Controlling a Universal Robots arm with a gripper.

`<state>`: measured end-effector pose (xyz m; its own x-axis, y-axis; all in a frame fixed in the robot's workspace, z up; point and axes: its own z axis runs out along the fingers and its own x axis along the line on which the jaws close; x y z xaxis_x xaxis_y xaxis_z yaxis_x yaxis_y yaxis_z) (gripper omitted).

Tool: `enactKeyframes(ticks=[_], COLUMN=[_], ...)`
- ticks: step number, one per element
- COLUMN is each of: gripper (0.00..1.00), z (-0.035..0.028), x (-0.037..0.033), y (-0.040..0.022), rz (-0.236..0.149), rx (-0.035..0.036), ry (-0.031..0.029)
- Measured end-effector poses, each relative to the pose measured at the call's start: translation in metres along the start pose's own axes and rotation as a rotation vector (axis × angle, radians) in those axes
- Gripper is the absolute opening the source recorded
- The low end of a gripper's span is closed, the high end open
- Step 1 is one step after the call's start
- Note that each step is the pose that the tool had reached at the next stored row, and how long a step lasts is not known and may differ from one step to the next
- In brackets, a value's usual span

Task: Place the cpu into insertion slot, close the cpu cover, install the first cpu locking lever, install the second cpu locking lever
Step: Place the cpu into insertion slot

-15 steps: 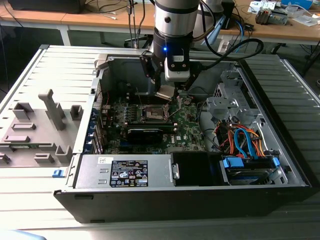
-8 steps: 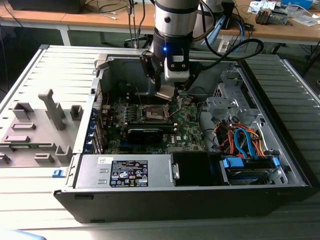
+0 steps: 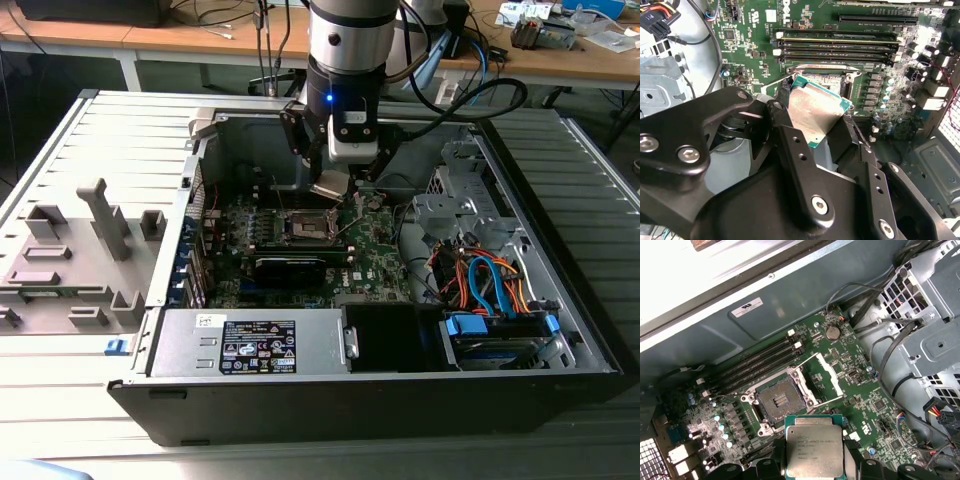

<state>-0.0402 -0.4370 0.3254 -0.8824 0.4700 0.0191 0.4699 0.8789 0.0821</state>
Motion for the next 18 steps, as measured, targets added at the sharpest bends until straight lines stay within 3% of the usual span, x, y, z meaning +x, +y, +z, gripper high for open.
enactKeyframes(ticks=[18], gripper=[0.55], z=[0.0002], x=[0.0000], y=[0.0000], rz=[0.020], rx=[-0.0004], ry=[-0.0017])
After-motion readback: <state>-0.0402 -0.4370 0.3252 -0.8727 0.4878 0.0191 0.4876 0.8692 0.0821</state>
